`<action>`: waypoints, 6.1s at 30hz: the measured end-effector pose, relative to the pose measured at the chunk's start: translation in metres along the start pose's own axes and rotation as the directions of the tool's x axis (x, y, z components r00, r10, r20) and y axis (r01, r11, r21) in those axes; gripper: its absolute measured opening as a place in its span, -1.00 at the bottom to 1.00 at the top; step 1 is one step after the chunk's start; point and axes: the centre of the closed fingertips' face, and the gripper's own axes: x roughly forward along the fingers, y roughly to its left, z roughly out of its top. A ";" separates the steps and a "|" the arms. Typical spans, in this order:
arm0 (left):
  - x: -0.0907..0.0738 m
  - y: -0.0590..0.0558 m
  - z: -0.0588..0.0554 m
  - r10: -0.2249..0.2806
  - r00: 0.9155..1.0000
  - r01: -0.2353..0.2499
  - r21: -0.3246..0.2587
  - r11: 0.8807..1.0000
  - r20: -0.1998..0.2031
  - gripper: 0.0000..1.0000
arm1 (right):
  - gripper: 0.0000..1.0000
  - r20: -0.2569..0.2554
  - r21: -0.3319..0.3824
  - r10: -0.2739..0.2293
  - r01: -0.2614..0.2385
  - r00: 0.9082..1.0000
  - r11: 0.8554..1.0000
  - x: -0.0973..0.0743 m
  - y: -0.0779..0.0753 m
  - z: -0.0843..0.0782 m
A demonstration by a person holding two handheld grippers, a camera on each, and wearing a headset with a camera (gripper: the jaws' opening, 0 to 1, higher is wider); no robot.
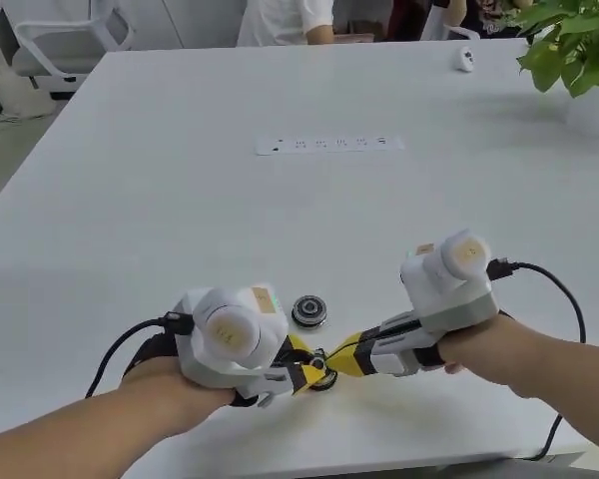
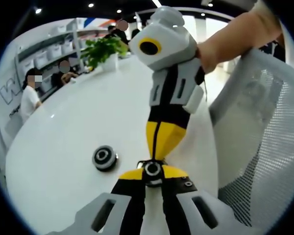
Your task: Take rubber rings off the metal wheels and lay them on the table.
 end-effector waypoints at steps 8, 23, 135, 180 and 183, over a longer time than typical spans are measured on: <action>0.000 0.000 0.000 -0.004 1.000 0.004 0.003 1.000 0.002 -0.77 | -1.00 0.023 0.004 0.035 -0.035 0.999 0.999 0.001 0.007 0.005; -0.001 0.000 0.001 -0.008 1.000 0.008 0.045 0.999 0.009 -0.74 | -1.00 0.014 -0.080 0.031 -0.029 0.999 0.996 0.000 0.006 0.003; -0.170 0.012 -0.013 0.204 0.951 -0.165 -0.180 0.970 0.231 0.90 | -0.56 0.060 -0.157 -0.003 0.012 0.998 0.987 0.046 0.023 0.039; -0.088 0.024 0.031 0.022 0.981 -0.016 -0.031 0.999 0.191 0.32 | -0.38 0.087 -0.189 -0.075 0.090 0.993 0.978 -0.023 -0.004 0.010; -0.082 0.024 0.031 0.010 0.984 -0.006 -0.020 1.000 0.180 0.23 | -0.40 0.071 -0.200 -0.072 0.085 0.995 0.976 -0.020 -0.005 0.004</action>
